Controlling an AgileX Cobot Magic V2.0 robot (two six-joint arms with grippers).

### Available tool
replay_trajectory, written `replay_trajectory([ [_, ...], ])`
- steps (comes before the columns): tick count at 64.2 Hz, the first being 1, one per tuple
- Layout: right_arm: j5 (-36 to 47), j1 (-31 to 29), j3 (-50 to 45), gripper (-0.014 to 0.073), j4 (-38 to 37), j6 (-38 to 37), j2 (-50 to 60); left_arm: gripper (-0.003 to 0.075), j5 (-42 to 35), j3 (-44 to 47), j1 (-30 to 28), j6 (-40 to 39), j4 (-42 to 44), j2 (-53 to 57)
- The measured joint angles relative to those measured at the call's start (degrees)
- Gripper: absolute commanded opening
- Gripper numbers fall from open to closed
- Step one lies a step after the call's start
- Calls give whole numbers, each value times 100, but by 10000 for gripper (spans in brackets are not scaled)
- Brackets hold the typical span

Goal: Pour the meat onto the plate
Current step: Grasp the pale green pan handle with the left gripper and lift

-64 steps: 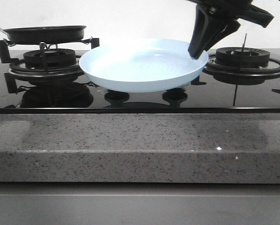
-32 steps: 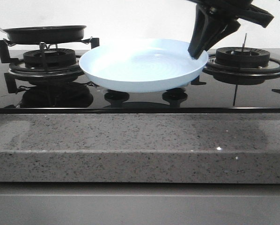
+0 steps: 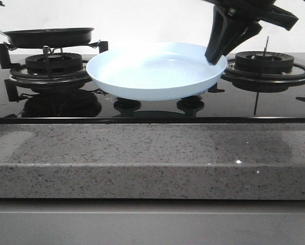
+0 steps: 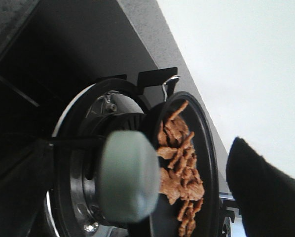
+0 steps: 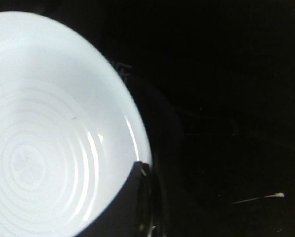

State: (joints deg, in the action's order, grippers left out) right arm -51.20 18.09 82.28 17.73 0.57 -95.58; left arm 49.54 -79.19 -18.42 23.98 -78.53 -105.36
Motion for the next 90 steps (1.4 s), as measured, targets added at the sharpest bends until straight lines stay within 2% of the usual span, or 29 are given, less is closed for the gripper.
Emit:
replay_trajectory([
  [10, 0, 0, 0, -68, 0, 0, 0, 689, 0, 0, 0, 0, -28, -23],
  [14, 0, 0, -4, -68, 0, 0, 0, 666, 0, -11, 0, 0, -37, -23],
  [20, 0, 0, -4, -68, 0, 0, 0, 567, 0, -11, 0, 0, -37, -23],
  [30, 0, 0, -13, -68, 0, 0, 0, 323, -11, -19, 0, 12, -41, -23],
  [35, 0, 0, -13, -68, 0, 0, 0, 246, -22, -19, 0, 12, -50, -23],
  [58, 0, 0, -13, -68, 0, 0, 0, 41, -32, -33, 0, 23, -184, -23],
  [67, 0, 0, -13, -68, 0, 0, 0, -13, -10, -33, 0, 12, -202, -23],
  [90, 0, 0, -13, -68, 9, 0, 0, -20, 379, -33, -98, 94, -521, -23],
])
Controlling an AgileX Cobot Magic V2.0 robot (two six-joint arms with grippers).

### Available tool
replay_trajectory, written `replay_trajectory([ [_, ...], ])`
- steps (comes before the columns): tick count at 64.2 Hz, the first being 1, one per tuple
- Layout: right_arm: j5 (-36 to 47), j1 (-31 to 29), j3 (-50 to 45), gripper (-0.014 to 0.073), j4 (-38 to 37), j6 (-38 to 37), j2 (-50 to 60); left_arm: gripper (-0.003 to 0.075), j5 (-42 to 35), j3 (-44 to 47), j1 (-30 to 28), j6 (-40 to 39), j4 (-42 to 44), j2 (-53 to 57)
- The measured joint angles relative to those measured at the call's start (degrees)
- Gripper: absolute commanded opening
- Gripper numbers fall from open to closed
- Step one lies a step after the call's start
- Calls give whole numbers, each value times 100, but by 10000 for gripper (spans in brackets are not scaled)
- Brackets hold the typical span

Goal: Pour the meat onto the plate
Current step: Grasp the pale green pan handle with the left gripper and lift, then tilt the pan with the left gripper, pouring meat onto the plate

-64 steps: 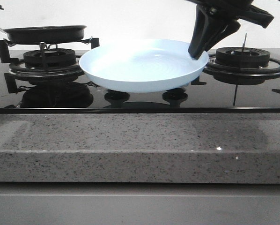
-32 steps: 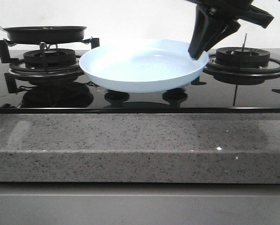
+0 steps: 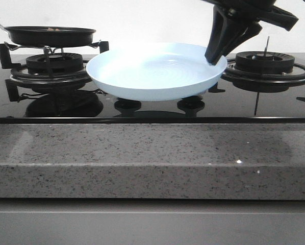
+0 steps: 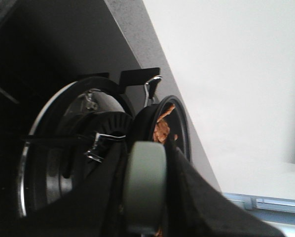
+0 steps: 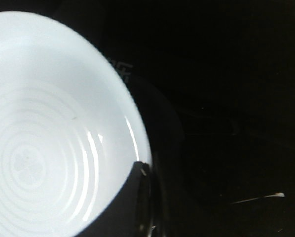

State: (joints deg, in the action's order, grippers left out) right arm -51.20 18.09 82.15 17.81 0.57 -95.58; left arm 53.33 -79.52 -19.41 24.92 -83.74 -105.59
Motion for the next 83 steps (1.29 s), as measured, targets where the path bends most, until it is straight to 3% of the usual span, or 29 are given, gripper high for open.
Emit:
replay_trajectory([
  [18, 0, 0, 0, -68, 0, 0, 0, -20, 374, 0, -206, 238, -494, 207],
  [33, 0, 0, 0, -68, 0, 0, 0, -20, 514, 0, -83, 601, -408, 717],
  [71, 0, 0, 0, -68, 0, 0, 0, -20, 101, 0, 1519, 1017, 593, 1864],
  [83, 0, 0, 0, -68, 0, 0, 0, -20, -200, 0, 2086, 1113, 1321, 2025],
])
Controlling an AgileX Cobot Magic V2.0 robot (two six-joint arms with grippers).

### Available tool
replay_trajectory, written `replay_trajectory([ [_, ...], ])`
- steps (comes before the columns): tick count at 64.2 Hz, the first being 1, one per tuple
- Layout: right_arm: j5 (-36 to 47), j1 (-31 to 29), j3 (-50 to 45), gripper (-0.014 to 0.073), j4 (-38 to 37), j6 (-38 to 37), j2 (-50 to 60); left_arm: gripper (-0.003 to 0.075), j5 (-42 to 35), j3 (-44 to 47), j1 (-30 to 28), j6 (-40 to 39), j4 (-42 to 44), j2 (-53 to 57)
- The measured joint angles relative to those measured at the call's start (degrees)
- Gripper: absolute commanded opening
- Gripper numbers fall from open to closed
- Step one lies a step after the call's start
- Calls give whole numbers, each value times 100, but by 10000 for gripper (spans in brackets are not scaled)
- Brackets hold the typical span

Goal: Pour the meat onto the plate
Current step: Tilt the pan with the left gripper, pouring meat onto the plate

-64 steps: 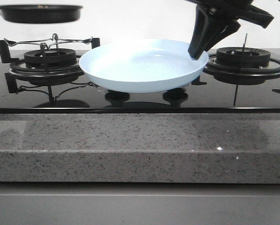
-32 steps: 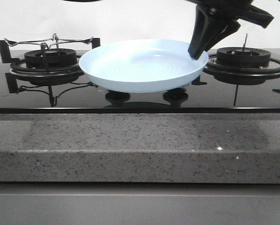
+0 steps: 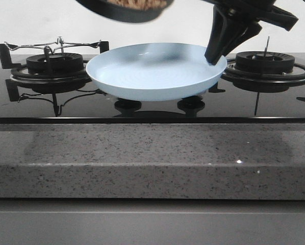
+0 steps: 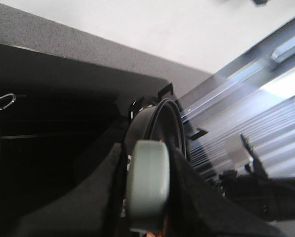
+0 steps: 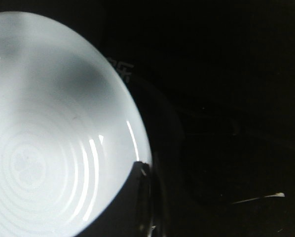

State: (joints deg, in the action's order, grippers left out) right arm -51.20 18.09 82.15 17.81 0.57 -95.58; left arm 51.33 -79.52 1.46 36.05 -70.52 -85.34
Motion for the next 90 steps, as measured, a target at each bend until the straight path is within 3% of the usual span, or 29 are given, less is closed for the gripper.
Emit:
replay_trajectory([
  [23, 0, 0, 0, -68, 0, 0, 0, -20, -915, 0, 1102, 2, 1568, 724],
  [51, 0, 0, 0, -68, 0, 0, 0, -20, -1988, 0, 2599, 5, 3790, 780],
  [70, 0, 0, 0, -68, 0, 0, 0, -20, -2101, 10, 3295, -165, 5351, 819],
  [90, 0, 0, 0, -68, 0, 0, 0, -20, -2444, 20, 3673, -383, 6370, 1242],
])
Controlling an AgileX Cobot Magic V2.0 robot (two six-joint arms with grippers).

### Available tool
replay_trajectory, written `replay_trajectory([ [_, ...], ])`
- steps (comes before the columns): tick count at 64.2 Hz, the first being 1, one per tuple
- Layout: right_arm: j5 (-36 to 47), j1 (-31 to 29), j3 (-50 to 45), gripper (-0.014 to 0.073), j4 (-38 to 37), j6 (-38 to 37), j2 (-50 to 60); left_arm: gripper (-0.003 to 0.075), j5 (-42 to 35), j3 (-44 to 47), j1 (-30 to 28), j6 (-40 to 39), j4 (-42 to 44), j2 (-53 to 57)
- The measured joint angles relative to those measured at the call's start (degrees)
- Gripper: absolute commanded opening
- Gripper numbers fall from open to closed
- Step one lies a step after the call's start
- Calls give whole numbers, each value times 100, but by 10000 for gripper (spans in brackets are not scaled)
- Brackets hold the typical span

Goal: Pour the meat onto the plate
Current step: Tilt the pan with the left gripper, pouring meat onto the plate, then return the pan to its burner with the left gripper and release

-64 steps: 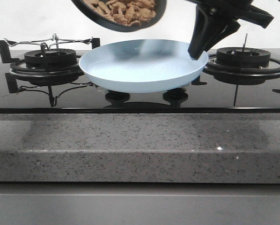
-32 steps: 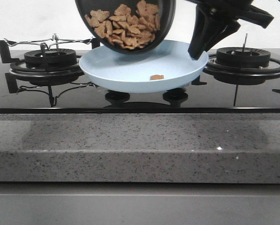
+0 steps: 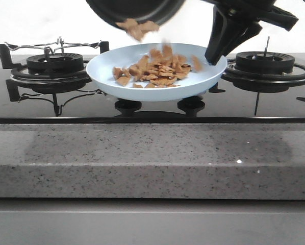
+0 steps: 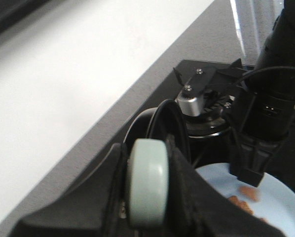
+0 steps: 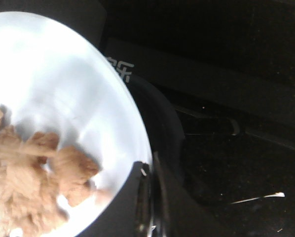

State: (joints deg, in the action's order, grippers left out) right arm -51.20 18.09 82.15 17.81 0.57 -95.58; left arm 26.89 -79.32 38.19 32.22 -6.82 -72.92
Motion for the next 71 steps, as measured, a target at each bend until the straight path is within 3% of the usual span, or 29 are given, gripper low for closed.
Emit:
replay_trajectory([
  [12, 0, 0, 0, -68, 0, 0, 0, -20, -8, 0, 142, -82, 356, 109],
  [22, 0, 0, 0, -68, 0, 0, 0, -20, -8, 0, 141, -646, 368, 121],
  [35, 0, 0, 0, -68, 0, 0, 0, -20, -8, 0, -565, -1512, 42, 121],
  [43, 0, 0, 0, -68, 0, 0, 0, -20, -21, 0, -1438, -1661, -930, 121],
  [52, 0, 0, 0, -68, 0, 0, 0, -20, 178, 13, -2691, -1597, -2693, 121],
  [71, 0, 0, 0, -68, 0, 0, 0, -20, 1997, 439, -5102, 151, -6935, -647],
])
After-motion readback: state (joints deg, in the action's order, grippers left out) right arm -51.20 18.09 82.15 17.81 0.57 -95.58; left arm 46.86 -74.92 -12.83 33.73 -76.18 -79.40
